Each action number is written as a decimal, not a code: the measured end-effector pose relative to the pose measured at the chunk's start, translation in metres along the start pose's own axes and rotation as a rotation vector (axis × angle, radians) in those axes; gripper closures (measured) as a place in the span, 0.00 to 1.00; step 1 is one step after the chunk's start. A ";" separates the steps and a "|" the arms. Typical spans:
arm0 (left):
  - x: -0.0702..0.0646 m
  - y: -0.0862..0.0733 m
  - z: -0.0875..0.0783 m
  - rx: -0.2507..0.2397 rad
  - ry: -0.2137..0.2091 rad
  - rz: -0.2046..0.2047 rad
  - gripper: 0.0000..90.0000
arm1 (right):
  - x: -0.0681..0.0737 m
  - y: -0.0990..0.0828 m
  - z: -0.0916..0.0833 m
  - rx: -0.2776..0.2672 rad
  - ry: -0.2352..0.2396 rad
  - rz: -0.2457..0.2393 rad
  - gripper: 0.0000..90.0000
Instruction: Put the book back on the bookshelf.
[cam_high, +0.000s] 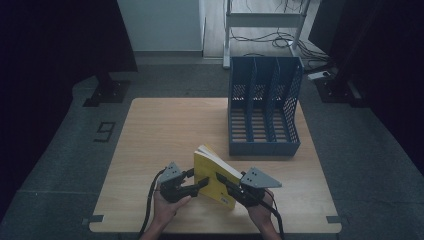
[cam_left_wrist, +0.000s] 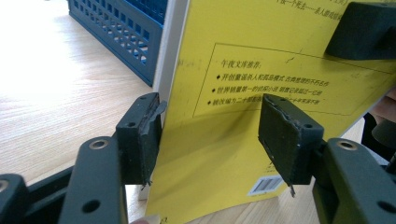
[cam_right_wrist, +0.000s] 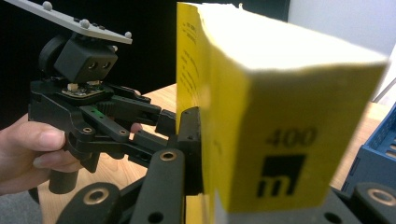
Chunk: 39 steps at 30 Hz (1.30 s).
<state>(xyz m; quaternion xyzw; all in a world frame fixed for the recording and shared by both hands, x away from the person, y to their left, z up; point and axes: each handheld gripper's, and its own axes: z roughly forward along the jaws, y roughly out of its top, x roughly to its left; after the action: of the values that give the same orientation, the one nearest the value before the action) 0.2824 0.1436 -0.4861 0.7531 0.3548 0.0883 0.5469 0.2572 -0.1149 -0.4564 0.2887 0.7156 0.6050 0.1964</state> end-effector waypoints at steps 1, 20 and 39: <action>0.000 0.000 0.000 0.000 0.002 -0.001 0.44 | -0.001 0.000 0.000 -0.002 -0.002 0.008 0.83; 0.001 0.003 -0.004 0.021 0.013 -0.029 0.44 | -0.010 0.009 -0.019 -0.063 -0.068 0.040 0.83; 0.001 0.000 -0.003 0.072 -0.003 -0.070 0.44 | -0.008 0.029 -0.016 -0.092 -0.108 0.029 0.83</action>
<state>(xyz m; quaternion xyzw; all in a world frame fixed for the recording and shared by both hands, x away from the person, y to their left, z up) 0.2820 0.1465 -0.4854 0.7596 0.3830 0.0552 0.5227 0.2583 -0.1287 -0.4260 0.3220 0.6711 0.6235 0.2391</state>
